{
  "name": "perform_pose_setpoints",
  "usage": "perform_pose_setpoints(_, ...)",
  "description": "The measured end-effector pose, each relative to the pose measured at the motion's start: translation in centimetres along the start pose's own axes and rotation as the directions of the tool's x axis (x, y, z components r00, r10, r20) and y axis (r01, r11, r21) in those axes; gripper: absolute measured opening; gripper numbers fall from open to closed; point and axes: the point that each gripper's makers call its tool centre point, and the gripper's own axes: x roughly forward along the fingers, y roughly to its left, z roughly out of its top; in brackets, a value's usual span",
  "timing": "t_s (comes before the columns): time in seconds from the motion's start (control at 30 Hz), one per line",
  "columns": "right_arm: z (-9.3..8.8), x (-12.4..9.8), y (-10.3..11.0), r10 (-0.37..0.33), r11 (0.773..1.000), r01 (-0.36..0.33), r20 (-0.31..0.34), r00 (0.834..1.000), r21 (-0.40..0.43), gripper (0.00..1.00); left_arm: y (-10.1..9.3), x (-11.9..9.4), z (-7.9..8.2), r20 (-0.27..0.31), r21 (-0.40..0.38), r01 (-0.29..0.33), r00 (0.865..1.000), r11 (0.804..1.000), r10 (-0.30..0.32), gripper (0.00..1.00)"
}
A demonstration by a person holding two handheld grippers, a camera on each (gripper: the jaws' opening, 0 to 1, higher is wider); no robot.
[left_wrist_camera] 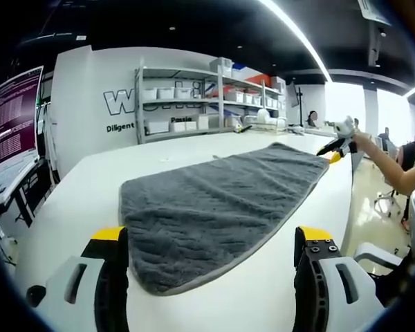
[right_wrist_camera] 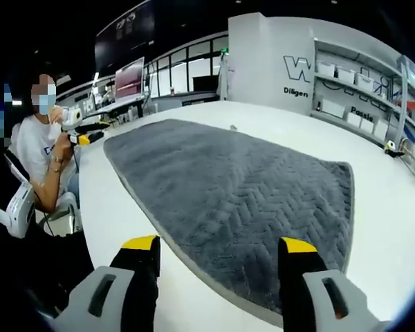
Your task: Open the folded towel by lifting each exposed corner and separating the folded layers until the towel lies flat within the target outline without major curled edges
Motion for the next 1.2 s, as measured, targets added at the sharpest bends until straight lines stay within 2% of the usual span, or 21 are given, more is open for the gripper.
perform_pose_setpoints(0.1,0.0,-0.3,-0.1,-0.010,1.000,0.010,0.008,1.000,-0.012,0.84,0.3,-0.1,-0.1,0.001,-0.006,-0.004,1.000,1.000,0.004,0.98)
perform_pose_setpoints(0.17,0.4,-0.4,-0.1,-0.011,1.000,0.012,0.033,0.999,-0.019,0.87,0.6,-0.1,-0.1,0.000,-0.009,-0.009,1.000,1.000,0.009,0.98)
perform_pose_setpoints(0.37,0.5,-0.5,0.1,-0.023,0.999,0.025,0.047,0.999,-0.041,0.99,0.9,-0.2,-0.5,-0.008,-0.015,-0.016,1.000,1.000,0.016,0.98)
perform_pose_setpoints(0.73,0.2,-1.1,-0.4,-0.065,0.997,0.067,0.042,0.997,-0.038,0.99,1.0,0.2,-0.7,-0.019,-0.022,-0.018,1.000,1.000,0.017,0.98)
perform_pose_setpoints(1.1,1.0,-1.5,0.0,-0.047,0.997,0.052,0.091,0.995,-0.055,0.99,0.7,0.9,-0.8,-0.020,-0.025,-0.005,1.000,1.000,0.005,0.98)
perform_pose_setpoints(1.2,1.6,-1.5,0.4,-0.034,0.997,0.042,0.123,0.992,-0.058,0.99,0.7,1.0,-0.9,-0.022,-0.024,-0.003,1.000,1.000,0.002,0.98)
